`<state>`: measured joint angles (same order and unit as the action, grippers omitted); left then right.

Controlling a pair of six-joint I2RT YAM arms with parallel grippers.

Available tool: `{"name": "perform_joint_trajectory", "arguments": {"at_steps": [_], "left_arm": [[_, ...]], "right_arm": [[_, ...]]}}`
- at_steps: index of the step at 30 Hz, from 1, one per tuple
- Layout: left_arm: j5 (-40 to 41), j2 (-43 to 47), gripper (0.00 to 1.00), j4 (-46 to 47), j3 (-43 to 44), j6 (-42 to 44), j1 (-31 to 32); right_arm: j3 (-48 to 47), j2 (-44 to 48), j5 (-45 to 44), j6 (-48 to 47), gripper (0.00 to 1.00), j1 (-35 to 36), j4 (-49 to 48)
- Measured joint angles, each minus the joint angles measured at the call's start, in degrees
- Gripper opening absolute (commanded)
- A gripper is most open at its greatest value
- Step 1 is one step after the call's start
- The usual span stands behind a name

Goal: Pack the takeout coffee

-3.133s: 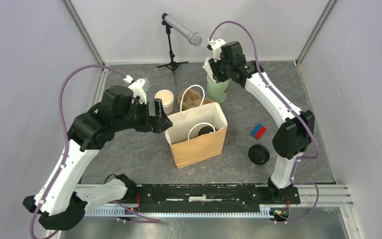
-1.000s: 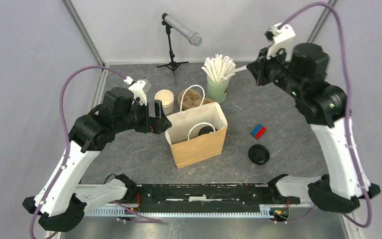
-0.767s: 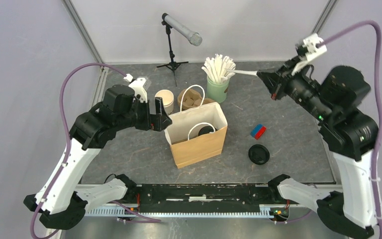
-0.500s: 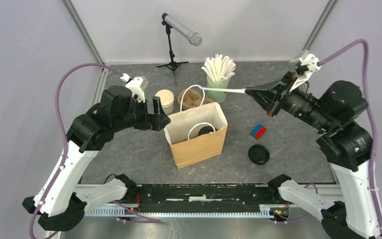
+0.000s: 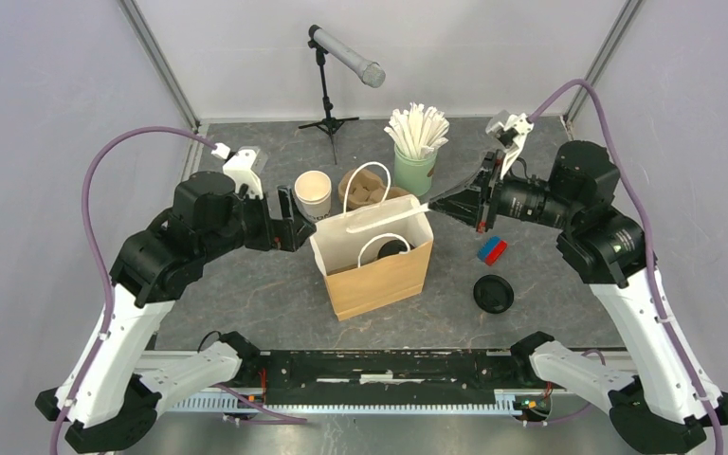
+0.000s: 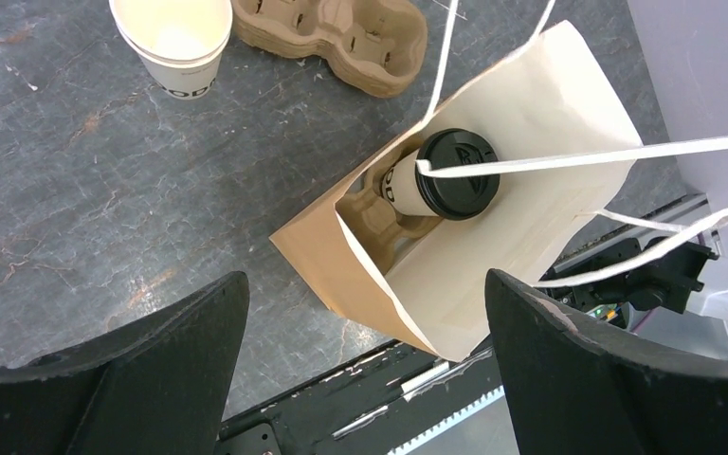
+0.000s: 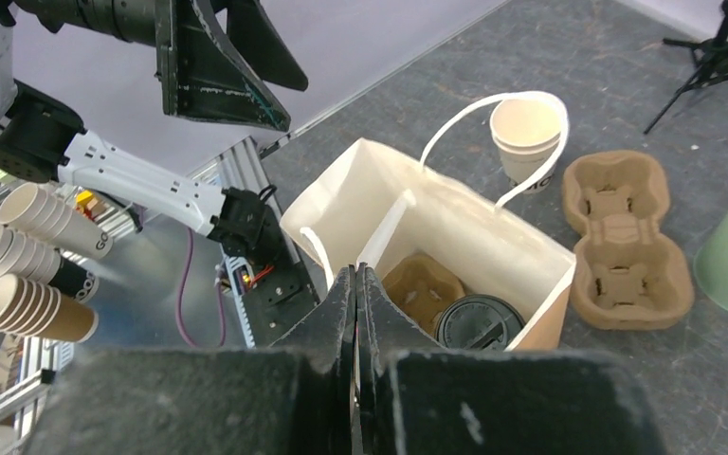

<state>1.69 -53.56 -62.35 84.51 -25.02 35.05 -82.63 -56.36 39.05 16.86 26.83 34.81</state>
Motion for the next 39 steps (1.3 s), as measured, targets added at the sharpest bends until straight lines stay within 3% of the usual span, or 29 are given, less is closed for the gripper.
{"name": "perform_joint_trajectory", "arguments": {"at_steps": [23,25,27,31,39], "left_arm": [[1.29,1.11,1.00,1.25,-2.43,0.00,0.00],[1.46,1.38,1.00,1.25,-2.43,0.00,0.00],[1.75,1.68,1.00,1.25,-2.43,0.00,0.00],[2.45,2.21,1.00,1.25,-2.43,0.00,0.00],[2.73,2.23,1.00,1.25,-2.45,0.00,0.00]], "right_arm": [[6.62,-11.61,4.90,-0.90,0.04,0.52,-6.54],[7.04,-12.68,4.66,-1.27,0.08,0.52,-6.51],[7.04,-13.66,4.15,-1.73,0.20,0.55,-6.51],[6.25,-14.93,0.39,-3.32,0.34,0.55,-4.83],[-2.01,-17.18,-10.75,-6.58,0.39,0.55,-3.37]]}}
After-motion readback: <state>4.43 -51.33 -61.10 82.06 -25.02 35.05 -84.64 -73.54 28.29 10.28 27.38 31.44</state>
